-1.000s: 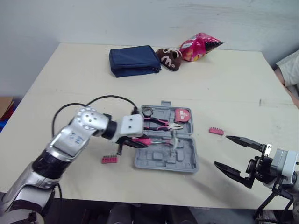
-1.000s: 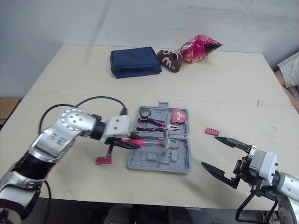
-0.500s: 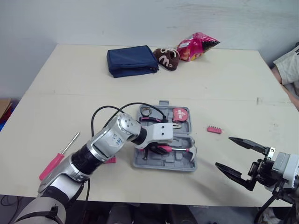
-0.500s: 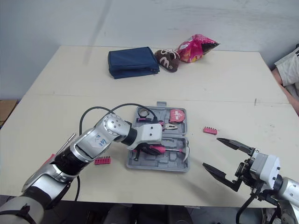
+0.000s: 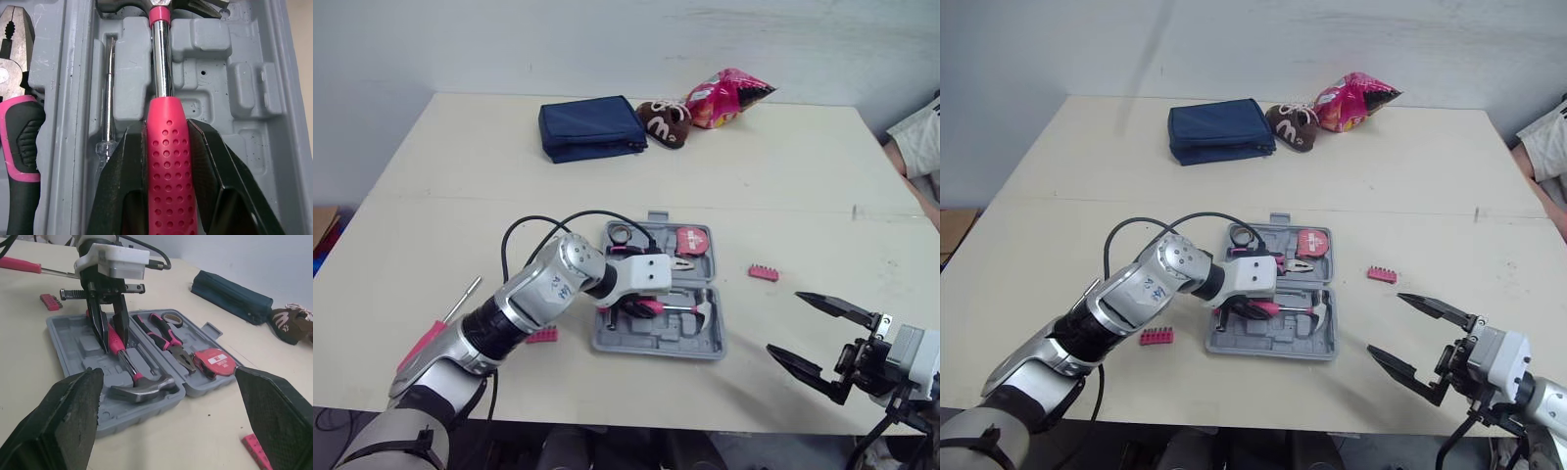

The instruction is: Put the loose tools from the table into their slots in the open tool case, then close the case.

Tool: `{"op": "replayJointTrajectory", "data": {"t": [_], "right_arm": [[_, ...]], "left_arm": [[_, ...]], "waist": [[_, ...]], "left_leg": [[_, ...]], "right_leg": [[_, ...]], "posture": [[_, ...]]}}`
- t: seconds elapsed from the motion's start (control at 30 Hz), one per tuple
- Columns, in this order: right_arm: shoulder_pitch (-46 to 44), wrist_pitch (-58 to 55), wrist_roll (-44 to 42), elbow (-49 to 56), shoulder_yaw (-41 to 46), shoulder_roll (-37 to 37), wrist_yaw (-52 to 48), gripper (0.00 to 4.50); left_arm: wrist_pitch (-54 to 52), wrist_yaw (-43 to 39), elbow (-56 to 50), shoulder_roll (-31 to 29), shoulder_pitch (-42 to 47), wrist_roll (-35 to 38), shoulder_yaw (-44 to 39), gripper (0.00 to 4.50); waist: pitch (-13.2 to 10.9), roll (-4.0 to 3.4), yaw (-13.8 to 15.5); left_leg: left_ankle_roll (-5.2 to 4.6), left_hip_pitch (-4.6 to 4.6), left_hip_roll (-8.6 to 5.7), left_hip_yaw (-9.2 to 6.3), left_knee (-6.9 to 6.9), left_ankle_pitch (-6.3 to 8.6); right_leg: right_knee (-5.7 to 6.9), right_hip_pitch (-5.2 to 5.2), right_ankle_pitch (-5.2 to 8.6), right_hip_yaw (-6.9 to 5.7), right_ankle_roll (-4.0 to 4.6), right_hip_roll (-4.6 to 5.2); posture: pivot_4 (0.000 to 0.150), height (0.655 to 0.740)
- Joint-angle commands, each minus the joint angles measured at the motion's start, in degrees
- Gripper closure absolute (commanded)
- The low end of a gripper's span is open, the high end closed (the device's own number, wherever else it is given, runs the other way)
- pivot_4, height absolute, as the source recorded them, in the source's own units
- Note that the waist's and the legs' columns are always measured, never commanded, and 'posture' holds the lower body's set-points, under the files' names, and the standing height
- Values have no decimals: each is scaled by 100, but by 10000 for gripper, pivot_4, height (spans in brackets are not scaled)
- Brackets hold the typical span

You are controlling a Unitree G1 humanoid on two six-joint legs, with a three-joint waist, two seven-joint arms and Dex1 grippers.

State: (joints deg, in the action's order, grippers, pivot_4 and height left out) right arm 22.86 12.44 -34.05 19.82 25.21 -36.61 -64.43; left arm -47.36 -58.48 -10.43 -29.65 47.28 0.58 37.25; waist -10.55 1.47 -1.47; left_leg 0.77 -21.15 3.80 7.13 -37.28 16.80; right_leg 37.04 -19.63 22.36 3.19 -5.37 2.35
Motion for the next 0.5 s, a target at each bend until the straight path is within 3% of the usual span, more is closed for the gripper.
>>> {"op": "replayJointTrajectory", "data": {"t": [0.03,0.17,0.23,0.3,0.5], "right_arm": [[-1,149,-74,57,128,39,-27,0],[45,133,-75,135,135,52,3,0],[65,113,-73,174,142,54,24,0],[91,87,-78,229,151,50,55,0],[99,44,-97,271,151,27,89,0]], "left_arm": [[113,45,108,72,71,-159,84,39585],[196,40,90,118,73,-158,-19,39585],[340,15,-24,142,57,-96,-105,29286],[576,-41,-192,169,70,18,-262,21953],[1191,-349,-433,92,-77,543,-917,21953]], "waist": [[0,0,1],[0,0,7],[0,0,9],[0,0,11],[0,0,-3]], "left_leg": [[0,1,0,0,-1,0],[-2,2,-3,-2,-3,-1],[-2,1,-4,-3,-4,-1],[-2,0,-4,-3,-3,-1],[-2,-1,-2,-3,0,-1]], "right_leg": [[0,2,0,0,0,1],[1,6,0,-1,-1,4],[1,6,-1,-1,-1,6],[0,5,-1,-2,-1,6],[1,3,-1,-4,-1,4]], "posture": [[1500,7400],[1500,7400],[1500,7400],[1500,7400],[1500,7400]]}}
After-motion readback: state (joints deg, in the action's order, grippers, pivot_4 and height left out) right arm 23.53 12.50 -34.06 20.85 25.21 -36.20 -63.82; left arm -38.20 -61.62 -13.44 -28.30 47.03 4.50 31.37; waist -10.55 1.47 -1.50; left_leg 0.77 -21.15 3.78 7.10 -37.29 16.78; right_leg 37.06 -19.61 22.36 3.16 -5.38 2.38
